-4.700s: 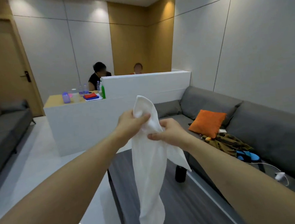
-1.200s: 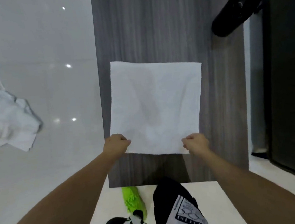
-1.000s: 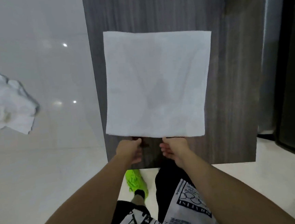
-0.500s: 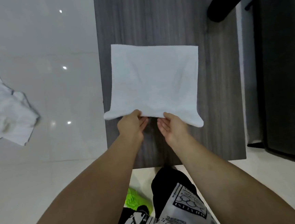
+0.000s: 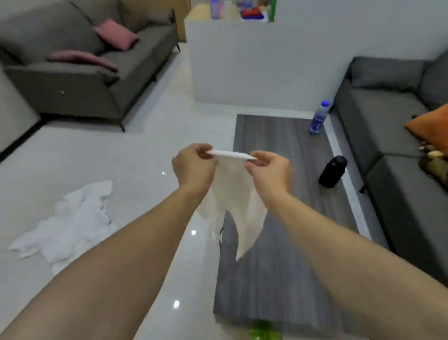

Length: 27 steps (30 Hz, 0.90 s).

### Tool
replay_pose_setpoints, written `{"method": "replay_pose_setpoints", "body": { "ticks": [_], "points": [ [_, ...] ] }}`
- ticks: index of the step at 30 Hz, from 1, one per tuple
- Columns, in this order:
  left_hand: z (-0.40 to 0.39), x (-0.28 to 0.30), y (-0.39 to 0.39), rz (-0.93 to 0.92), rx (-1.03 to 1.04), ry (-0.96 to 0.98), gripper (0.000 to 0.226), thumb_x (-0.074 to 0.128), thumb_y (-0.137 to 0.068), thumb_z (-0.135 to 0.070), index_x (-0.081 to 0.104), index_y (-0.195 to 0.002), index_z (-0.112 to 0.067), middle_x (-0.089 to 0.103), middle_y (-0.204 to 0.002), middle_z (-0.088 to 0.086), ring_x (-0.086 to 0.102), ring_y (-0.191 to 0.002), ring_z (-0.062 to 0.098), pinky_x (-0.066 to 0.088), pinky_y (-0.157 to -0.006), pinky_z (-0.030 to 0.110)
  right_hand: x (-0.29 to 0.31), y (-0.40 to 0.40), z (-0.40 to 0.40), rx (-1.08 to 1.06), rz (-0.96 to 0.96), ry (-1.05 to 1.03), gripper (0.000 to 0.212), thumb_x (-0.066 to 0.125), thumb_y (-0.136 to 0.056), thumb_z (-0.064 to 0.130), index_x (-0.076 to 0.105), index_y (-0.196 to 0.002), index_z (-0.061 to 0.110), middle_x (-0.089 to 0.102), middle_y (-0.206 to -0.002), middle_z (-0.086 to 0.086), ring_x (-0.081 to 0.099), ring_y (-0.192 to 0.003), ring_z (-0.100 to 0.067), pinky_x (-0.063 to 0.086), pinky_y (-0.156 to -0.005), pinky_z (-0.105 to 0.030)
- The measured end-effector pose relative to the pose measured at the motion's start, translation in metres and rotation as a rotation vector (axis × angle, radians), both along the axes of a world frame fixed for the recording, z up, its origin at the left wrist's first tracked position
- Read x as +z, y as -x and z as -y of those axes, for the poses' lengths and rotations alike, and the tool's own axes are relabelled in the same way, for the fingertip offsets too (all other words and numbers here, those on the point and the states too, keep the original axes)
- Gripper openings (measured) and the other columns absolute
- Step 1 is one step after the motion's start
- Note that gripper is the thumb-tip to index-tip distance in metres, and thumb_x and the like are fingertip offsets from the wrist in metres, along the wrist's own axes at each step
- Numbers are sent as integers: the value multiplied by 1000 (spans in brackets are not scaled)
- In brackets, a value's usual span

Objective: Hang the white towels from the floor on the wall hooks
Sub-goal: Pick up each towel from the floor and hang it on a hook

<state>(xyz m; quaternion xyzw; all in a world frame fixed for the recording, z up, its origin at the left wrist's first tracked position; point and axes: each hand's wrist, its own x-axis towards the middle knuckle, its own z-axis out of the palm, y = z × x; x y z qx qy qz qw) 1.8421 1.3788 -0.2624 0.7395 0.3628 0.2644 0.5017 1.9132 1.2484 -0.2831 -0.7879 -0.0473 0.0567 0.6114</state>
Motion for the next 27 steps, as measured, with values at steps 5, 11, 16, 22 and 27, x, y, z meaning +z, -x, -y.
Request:
{"method": "replay_pose_setpoints", "body": {
  "ticks": [5,11,16,22,27],
  "points": [
    [-69,100,115,-17,60,-496,9,71,-83,-29,76,-87,-23,71,-83,-7,61,-82,11,42,-73,21,98,77,-59,248,533,211,12,73,-83,25,76,-93,19,73,-82,3,63,-77,-13,41,-72,-14],
    [-150,179,279,-123,354,-793,15,65,-86,-37,73,-88,-24,71,-89,-2,61,-86,22,42,-71,29,183,197,-173,459,969,162,8,67,-87,22,71,-88,15,59,-88,-2,50,-82,-19,35,-67,-25],
    [-202,220,429,-178,633,-837,13,68,-83,-39,72,-88,-28,61,-89,-4,55,-83,19,35,-69,26,237,316,-267,835,952,-38,6,66,-88,19,62,-87,15,64,-87,-1,58,-84,-20,44,-73,-31],
    [-242,249,608,-208,892,-809,9,70,-83,-30,66,-80,-23,59,-90,-5,48,-83,14,31,-70,24,265,481,-363,1191,937,-281,7,67,-87,19,63,-84,15,62,-74,5,58,-71,-16,44,-63,-22],
    [-263,270,749,-253,1150,-764,19,67,-83,-32,57,-71,-22,57,-66,-9,56,-71,19,33,-60,26,281,630,-435,1431,819,-506,11,68,-85,20,62,-76,17,61,-69,6,53,-65,-9,36,-57,-12]
  ]
}}
